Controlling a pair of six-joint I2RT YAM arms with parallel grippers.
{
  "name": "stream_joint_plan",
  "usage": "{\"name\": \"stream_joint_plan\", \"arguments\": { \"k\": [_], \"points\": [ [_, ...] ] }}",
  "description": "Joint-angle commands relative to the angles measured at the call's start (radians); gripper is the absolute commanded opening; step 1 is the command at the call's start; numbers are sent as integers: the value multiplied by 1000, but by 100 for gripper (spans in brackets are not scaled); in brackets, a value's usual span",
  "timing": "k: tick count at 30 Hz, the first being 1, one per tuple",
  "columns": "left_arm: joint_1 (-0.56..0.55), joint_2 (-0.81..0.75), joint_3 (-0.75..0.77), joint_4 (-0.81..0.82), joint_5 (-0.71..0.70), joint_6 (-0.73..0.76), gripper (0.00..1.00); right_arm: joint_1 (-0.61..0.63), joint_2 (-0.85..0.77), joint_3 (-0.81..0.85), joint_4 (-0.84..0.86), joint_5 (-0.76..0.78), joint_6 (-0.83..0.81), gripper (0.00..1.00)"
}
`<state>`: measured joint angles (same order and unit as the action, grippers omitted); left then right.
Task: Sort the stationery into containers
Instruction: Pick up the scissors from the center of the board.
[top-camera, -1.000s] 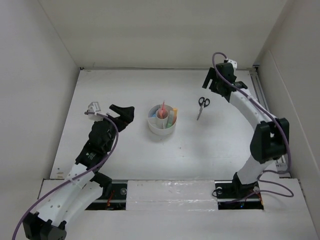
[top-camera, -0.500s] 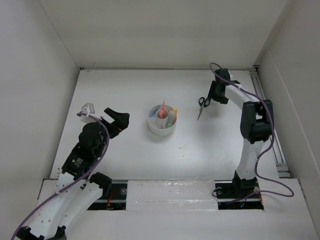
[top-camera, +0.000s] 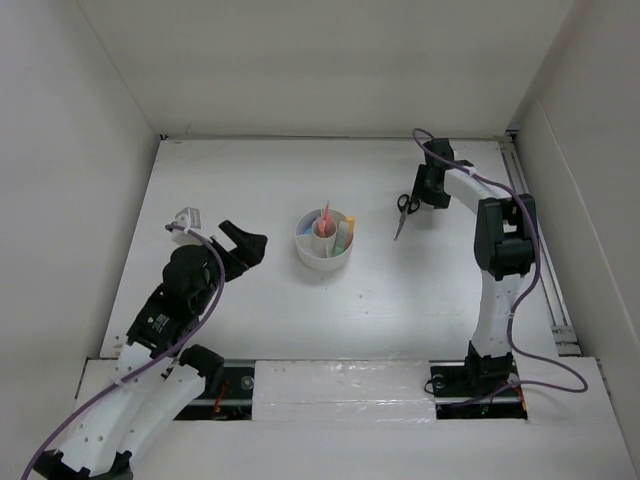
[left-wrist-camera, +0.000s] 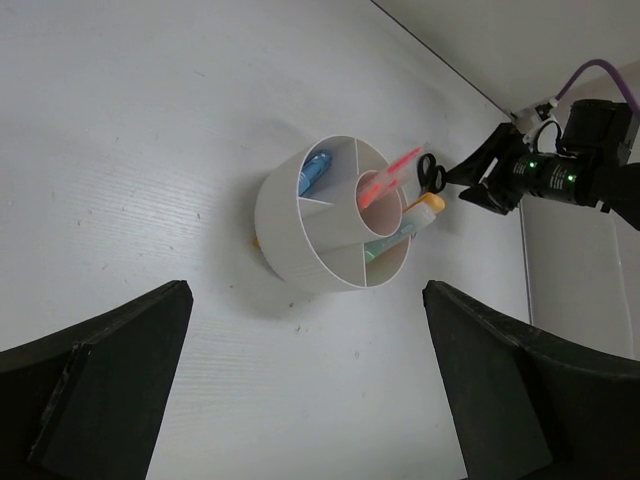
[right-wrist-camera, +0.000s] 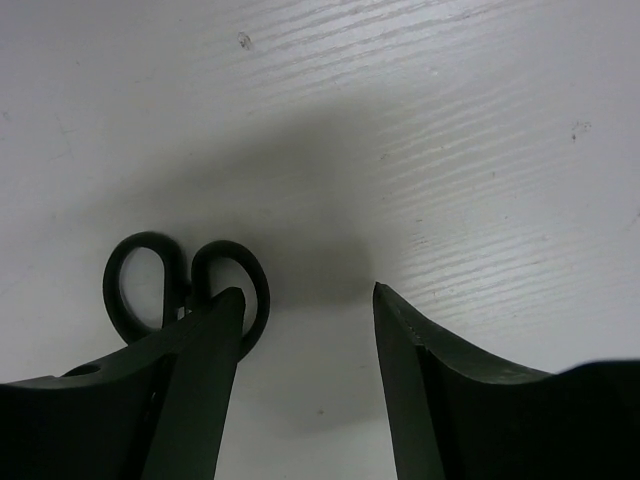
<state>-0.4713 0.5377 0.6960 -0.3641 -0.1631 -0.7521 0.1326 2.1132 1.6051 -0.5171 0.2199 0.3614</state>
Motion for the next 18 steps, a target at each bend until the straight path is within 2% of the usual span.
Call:
{"name": "stream_joint_plan", "arguments": {
  "k": [1, 3, 7, 8, 12, 15, 18],
  "points": [
    [-4, 8, 8, 30, 16, 22, 100, 9, 16, 62, -38, 1, -25, 60],
    [-4, 18, 20, 21, 16, 22, 100, 9, 46, 98, -72, 1, -36, 58],
    [-4, 40, 33, 21, 16, 33, 100, 9, 85, 165, -158, -20, -65, 42],
    [-4, 41, 43, 21, 16, 33, 100, 9, 100, 179, -193, -21, -65, 32],
    [-4, 62, 53, 1, 16, 33, 100, 18, 125, 225, -247, -21, -85, 20],
    [-4, 62, 53, 1, 25, 33, 100, 18, 104, 199, -221, -46, -94, 0],
    [-4, 62, 53, 28, 51, 56, 100, 9, 18, 107, -123, -59, -82, 0]
  ]
}}
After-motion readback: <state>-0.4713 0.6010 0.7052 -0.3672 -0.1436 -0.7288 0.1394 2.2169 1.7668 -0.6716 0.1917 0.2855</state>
